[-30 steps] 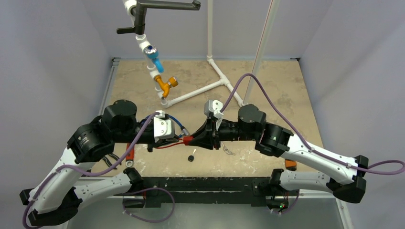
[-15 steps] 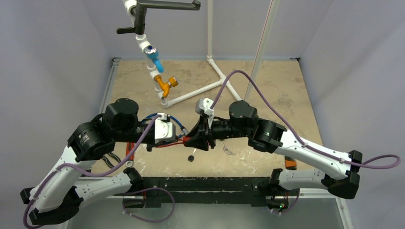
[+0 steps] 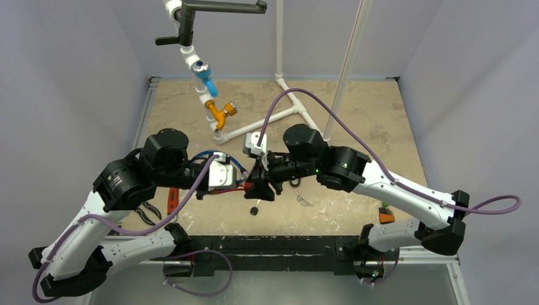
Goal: Unlock with the key
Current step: Unlock the lock.
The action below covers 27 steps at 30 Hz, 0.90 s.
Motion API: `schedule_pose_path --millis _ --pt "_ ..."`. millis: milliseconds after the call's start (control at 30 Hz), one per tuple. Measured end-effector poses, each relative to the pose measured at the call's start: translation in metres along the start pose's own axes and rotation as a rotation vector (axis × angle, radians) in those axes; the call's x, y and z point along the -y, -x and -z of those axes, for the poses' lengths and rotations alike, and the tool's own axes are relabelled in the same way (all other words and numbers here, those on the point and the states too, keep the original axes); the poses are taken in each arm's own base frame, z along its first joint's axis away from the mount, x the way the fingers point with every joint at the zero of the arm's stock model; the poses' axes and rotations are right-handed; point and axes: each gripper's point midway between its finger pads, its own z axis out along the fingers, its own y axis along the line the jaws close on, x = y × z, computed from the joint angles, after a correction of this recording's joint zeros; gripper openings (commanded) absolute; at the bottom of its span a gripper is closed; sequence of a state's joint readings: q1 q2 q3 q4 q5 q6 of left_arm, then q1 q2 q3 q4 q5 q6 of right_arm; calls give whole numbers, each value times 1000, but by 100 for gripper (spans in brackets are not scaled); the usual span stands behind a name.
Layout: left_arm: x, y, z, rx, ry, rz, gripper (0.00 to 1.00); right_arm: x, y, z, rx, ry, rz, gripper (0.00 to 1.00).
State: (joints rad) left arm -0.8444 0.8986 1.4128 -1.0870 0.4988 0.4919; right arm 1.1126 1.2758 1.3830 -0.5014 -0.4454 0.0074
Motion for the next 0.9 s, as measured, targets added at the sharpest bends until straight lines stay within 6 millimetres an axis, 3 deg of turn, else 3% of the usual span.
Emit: schedule_pose_path --millis 233,633,900 --pt "-2 2 2 1 9 -3 0 6 -15 -5 -84 -9 15 0" --pt "-1 12 -2 38 -15 -18 0 4 -10 5 41 -39 22 0" --pt "6 7 -6 10 -56 -84 0 1 -14 4 64 -35 -9 0"
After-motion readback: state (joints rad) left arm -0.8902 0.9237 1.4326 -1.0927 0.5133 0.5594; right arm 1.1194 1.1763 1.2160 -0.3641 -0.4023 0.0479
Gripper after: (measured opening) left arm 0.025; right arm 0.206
